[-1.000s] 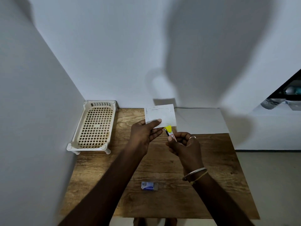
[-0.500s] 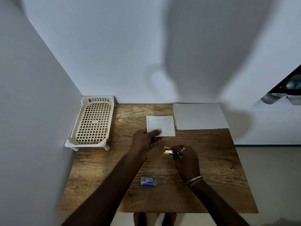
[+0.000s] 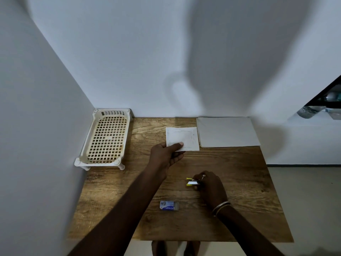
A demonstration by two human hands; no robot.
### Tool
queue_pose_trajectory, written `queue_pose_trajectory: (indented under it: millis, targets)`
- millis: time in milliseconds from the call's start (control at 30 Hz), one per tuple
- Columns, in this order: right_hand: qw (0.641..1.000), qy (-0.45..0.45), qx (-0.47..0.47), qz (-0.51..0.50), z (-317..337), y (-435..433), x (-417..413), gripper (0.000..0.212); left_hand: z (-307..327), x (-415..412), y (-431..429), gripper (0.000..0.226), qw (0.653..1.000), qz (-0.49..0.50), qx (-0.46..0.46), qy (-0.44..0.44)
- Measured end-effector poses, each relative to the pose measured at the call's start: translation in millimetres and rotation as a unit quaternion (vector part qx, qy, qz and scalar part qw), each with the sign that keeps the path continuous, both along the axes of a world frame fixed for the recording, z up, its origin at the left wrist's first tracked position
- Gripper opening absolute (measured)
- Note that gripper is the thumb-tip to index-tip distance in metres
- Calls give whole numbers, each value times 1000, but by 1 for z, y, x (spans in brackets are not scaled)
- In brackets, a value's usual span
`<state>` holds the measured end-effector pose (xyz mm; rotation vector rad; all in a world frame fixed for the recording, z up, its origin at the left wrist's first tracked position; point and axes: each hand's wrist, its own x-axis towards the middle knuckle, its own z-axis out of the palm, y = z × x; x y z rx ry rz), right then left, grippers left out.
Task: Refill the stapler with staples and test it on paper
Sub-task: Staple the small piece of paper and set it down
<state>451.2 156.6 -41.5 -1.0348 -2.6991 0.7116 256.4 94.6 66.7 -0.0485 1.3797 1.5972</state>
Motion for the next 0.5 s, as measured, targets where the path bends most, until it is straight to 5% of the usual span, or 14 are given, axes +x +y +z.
queue_pose_trajectory:
  millis: [500]
  targets:
    - [999,3,-40,-33,-21,5,6,38,1,-2,1,23,1000,0,1,3]
